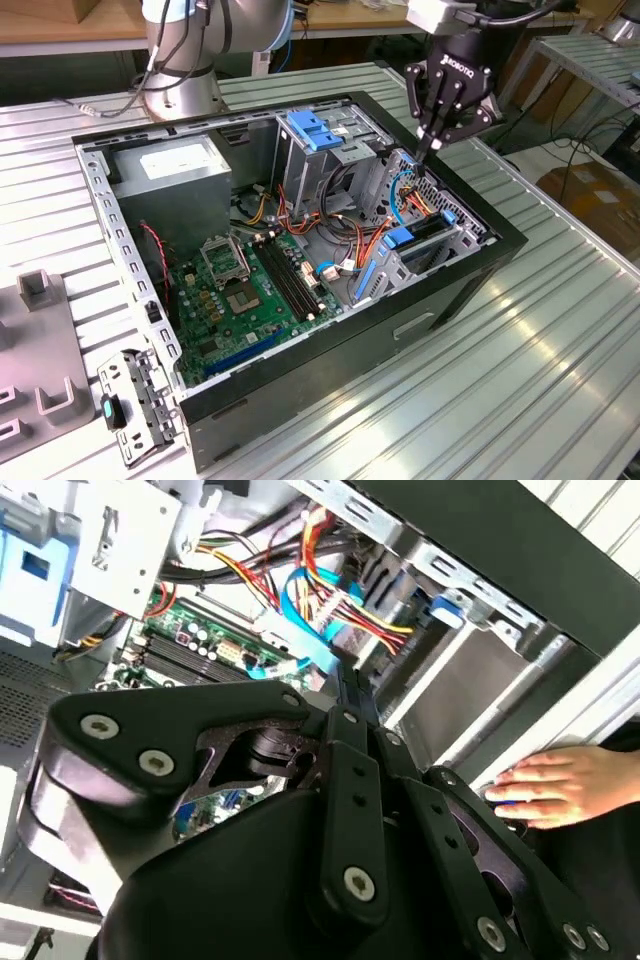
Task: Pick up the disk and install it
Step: 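Insert the second disk wire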
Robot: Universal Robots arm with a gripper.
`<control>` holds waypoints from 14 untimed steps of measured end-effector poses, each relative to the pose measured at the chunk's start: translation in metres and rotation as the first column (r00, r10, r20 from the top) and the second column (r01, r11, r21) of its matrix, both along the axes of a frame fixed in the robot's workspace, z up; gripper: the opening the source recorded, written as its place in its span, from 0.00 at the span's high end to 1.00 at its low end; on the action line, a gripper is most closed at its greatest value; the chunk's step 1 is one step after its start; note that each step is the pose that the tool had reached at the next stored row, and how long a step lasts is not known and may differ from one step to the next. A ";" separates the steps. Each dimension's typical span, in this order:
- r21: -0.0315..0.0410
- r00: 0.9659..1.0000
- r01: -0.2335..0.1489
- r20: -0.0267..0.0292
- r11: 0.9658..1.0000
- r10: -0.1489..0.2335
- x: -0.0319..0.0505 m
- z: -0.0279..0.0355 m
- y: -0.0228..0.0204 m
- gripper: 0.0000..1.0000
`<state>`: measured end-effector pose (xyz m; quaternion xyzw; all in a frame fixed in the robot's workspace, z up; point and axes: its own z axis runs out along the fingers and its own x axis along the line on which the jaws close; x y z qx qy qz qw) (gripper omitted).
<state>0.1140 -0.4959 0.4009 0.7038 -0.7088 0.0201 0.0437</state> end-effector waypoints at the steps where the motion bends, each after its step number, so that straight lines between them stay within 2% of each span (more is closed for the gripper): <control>1: -0.008 1.000 0.000 0.000 1.000 0.000 0.0001 -0.0018 0.0030 0.89; 3: -0.031 1.000 0.000 0.000 1.000 0.000 0.0002 -0.0052 0.0070 0.89; 5: -0.059 1.000 0.000 -0.001 0.998 0.000 0.0002 -0.0101 0.0103 0.76; 7: -0.072 1.000 0.000 -0.001 0.997 0.000 0.0002 -0.0126 0.0121 0.76; 8: -0.082 1.000 0.000 -0.001 0.997 0.000 0.0003 -0.0150 0.0138 0.76; 10: -0.095 1.000 0.000 -0.001 0.996 0.000 0.0004 -0.0178 0.0156 0.76; 11: -0.103 1.000 0.000 -0.001 0.995 0.000 0.0010 -0.0201 0.0175 0.76; 12: -0.114 1.000 0.000 -0.001 0.993 0.000 0.0020 -0.0224 0.0200 0.76; 13: -0.124 1.000 0.000 -0.001 0.992 0.000 0.0022 -0.0242 0.0214 0.84; 14: -0.130 1.000 0.000 -0.001 0.991 0.000 0.0023 -0.0254 0.0224 0.84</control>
